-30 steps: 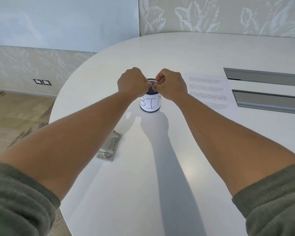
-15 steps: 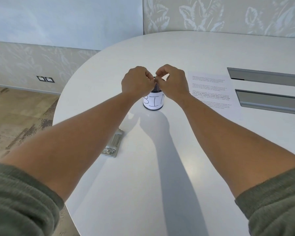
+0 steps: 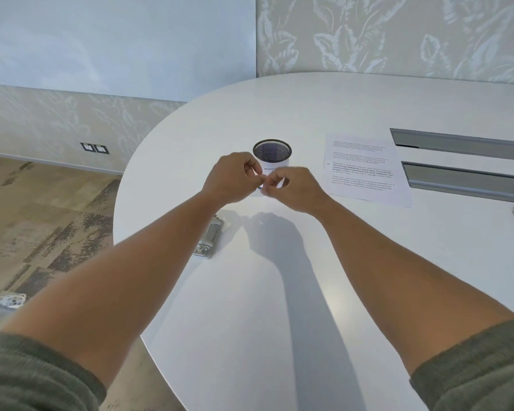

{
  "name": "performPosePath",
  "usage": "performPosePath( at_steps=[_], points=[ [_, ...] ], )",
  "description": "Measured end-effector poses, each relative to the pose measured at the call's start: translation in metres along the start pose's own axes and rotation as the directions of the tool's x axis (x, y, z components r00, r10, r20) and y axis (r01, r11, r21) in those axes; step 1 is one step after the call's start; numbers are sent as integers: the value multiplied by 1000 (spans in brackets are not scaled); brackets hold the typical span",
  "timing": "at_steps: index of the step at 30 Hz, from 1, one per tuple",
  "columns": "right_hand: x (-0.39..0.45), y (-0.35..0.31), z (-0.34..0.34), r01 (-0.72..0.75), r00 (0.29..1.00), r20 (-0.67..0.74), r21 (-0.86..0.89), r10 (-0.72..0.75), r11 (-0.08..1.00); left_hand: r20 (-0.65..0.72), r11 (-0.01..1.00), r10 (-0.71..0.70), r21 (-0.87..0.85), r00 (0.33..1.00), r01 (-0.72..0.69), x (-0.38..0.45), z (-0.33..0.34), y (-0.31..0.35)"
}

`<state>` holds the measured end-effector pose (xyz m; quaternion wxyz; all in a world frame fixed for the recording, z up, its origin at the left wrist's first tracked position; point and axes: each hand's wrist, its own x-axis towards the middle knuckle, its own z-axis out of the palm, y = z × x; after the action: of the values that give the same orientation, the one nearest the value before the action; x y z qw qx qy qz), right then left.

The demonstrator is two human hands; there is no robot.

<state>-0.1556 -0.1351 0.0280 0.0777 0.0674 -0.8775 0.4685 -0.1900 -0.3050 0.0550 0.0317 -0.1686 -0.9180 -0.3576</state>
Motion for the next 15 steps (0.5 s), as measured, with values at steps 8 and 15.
performPosePath(
  at_steps=[8, 15],
  points=[
    [-41, 3, 24, -50, 907, 405, -170, 117, 984, 46, 991, -126, 61, 991, 123, -46, 12, -13],
    [-56, -4, 42, -3, 884, 437, -344, 163, 939, -6, 974, -221, 50, 975, 221, -74, 17, -19]
  ],
)
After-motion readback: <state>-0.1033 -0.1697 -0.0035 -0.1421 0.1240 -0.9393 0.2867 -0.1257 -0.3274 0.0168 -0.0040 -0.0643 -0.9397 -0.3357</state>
